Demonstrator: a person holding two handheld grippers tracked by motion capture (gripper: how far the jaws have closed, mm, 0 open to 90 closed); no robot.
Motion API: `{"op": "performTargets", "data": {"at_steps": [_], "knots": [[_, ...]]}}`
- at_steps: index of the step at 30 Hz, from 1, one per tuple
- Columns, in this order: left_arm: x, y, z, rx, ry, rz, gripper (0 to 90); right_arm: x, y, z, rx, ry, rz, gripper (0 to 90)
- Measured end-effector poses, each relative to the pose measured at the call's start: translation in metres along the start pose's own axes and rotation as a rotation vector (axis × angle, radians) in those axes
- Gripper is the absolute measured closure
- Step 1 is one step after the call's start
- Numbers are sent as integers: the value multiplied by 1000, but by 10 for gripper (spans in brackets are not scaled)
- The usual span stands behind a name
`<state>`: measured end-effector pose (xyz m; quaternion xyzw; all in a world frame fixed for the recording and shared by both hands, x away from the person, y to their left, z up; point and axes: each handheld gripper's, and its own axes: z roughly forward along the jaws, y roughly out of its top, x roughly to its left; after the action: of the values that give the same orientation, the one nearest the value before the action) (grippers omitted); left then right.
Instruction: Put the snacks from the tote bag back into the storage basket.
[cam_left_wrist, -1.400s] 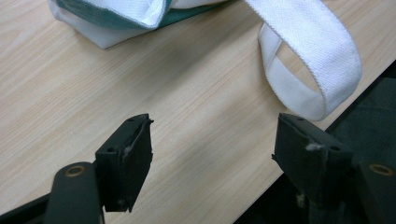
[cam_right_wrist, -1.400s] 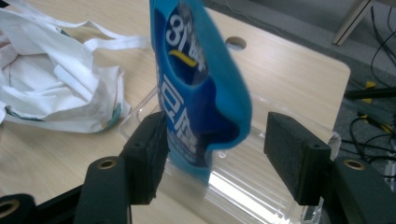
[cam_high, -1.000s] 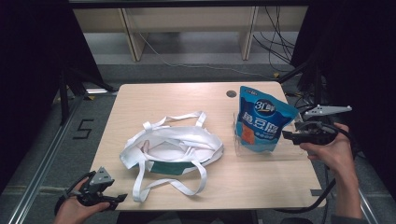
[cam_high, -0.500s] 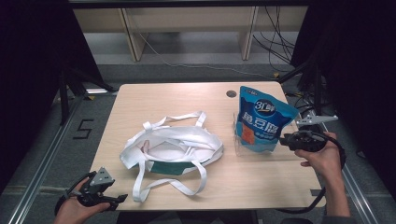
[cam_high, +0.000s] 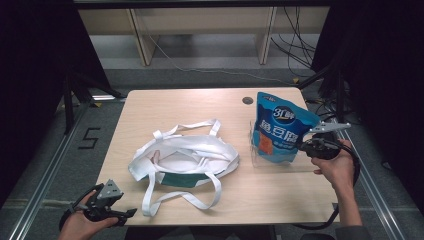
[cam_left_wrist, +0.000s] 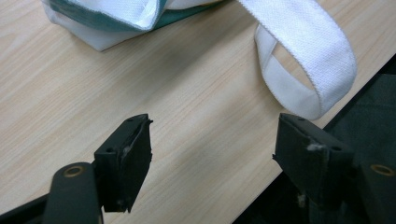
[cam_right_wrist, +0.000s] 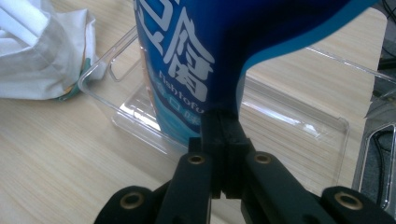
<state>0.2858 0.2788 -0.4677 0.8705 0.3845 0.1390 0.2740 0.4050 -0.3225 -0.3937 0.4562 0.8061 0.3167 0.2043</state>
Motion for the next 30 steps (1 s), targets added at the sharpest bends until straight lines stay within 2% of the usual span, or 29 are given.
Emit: {"op": "performTargets", "data": {"at_steps": [4, 8, 9, 11, 12, 13, 14, 15, 16, 17, 20, 21, 22, 25, 26, 27, 28, 29, 30], "knots": [[-1, 0, 1, 0, -5, -13, 263, -5, 0, 3, 4, -17, 1, 900], [0, 0, 1, 7, -7, -8, 263, -11, 1, 5, 4, -26, 24, 900], [0, 0, 1, 5, -8, -9, 263, -12, 1, 5, 10, -23, 43, 900], [0, 0, 1, 6, -8, -8, 263, -17, -1, 6, 2, -32, 41, 900], [0, 0, 1, 7, -7, -8, 263, -19, -1, 8, -19, -37, 43, 900], [0, 0, 1, 8, -6, -7, 263, -23, -1, 10, -40, -39, 4, 900], [0, 0, 0, 8, -4, -7, 263, -21, -1, 7, 0, -39, 52, 900], [0, 0, 0, 8, -1, 6, 263, -21, 0, 8, 1, -39, 66, 900], [0, 0, 0, 8, -2, 5, 263, -23, 0, 10, -2, -51, 47, 900], [0, 0, 0, 8, -2, 5, 263, -25, -1, 13, -22, -62, 55, 900], [0, 0, 0, 9, -2, 5, 263, -28, -1, 14, -7, -68, 57, 900], [0, 0, 0, 9, -2, 5, 263, -30, 0, 15, -23, -72, 53, 900], [0, 0, 0, 9, -2, 6, 263, -28, 0, 14, -7, -69, 86, 900], [-1, 0, 1, 0, -11, -5, 263, -28, 0, 15, -6, -72, 91, 900], [-2, 0, 2, -2, -18, -19, 263, -28, 0, 15, -6, -72, 91, 900], [-1, 0, 1, 6, -17, -8, 263, -30, -1, 17, -16, -80, 42, 900], [-1, 0, 1, 6, -17, -8, 263, -30, -1, 17, -16, -80, 42, 900], [0, 0, 0, 9, -5, -5, 263, -31, -1, 19, -41, -82, 30, 900], [0, 0, 0, 9, -9, -5, 263, -28, -1, 18, 0, -69, 74, 900]]}}
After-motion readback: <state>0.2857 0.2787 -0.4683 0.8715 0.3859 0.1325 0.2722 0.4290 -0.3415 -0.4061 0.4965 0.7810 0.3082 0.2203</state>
